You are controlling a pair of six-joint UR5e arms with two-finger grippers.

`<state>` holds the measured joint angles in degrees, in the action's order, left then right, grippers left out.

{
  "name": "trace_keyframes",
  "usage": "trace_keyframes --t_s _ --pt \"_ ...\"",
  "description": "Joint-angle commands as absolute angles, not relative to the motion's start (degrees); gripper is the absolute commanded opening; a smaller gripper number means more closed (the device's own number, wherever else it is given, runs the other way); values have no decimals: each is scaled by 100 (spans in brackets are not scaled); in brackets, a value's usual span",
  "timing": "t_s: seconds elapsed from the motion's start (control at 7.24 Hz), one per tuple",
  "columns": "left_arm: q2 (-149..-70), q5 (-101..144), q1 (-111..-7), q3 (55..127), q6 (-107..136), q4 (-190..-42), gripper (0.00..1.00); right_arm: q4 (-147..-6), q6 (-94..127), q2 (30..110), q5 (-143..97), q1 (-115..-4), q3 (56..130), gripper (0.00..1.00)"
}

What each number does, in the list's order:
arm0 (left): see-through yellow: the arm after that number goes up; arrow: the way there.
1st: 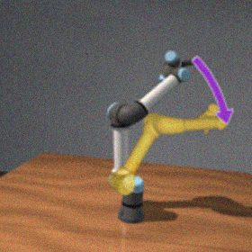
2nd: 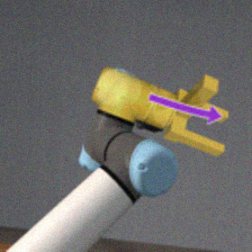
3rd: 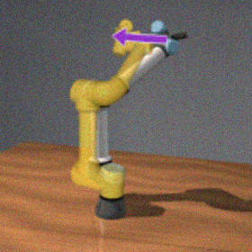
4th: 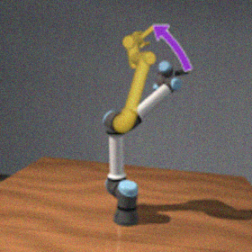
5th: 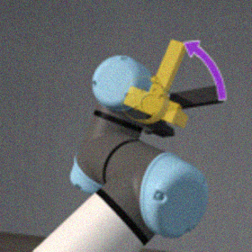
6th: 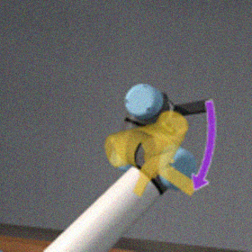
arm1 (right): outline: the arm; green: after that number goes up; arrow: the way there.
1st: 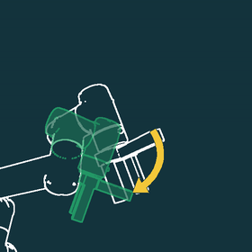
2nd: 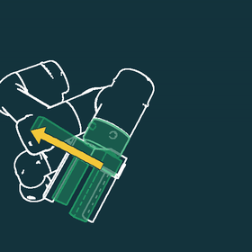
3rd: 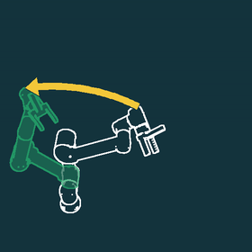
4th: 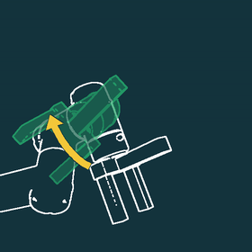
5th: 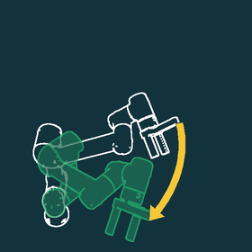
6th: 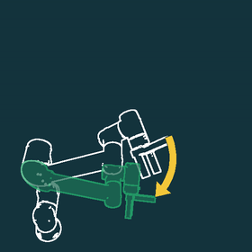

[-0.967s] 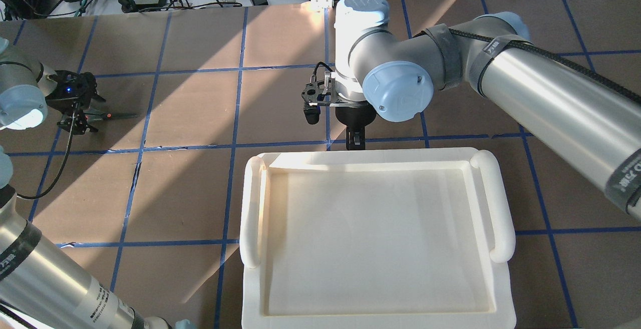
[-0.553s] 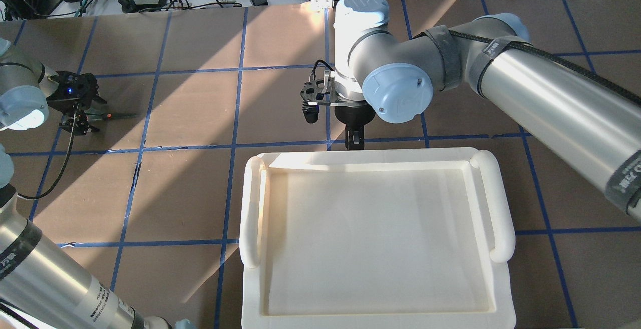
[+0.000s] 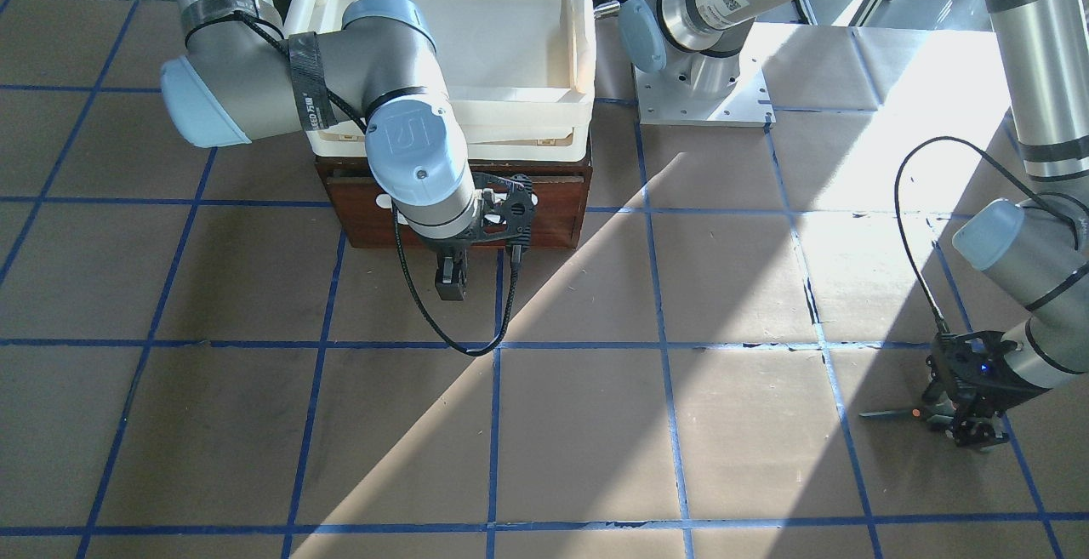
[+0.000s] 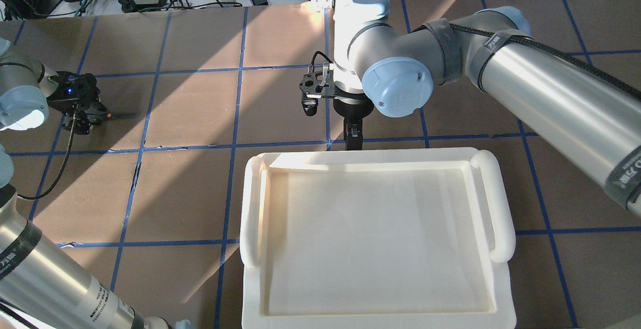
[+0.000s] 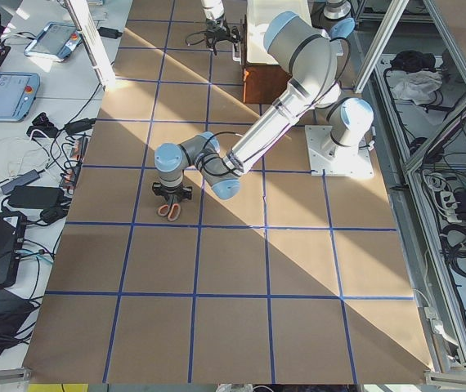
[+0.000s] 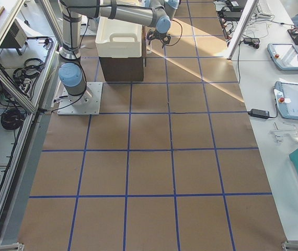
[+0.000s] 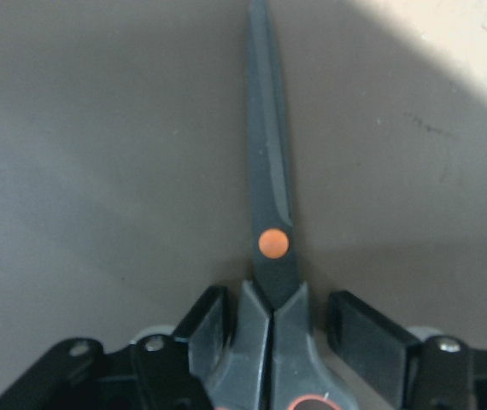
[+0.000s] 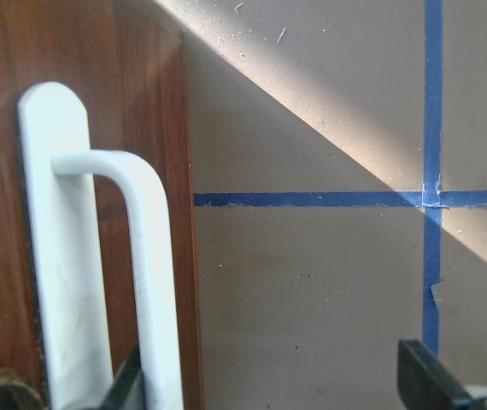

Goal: Place scissors in drawer with both arms

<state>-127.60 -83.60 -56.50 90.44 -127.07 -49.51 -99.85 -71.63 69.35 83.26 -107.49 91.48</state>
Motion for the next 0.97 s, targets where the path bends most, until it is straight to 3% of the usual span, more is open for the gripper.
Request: trace_keyframes --t_s 0.0,0.83 --pt "-12727 -8385 -5695 9027 -12700 -4948 0 -10072 -7172 6725 8332 -10714 8975 100" --pt "-12305 -8754 -6126 8938 -12700 -5132 0 -10090 -7224 6566 8332 -10679 8622 100"
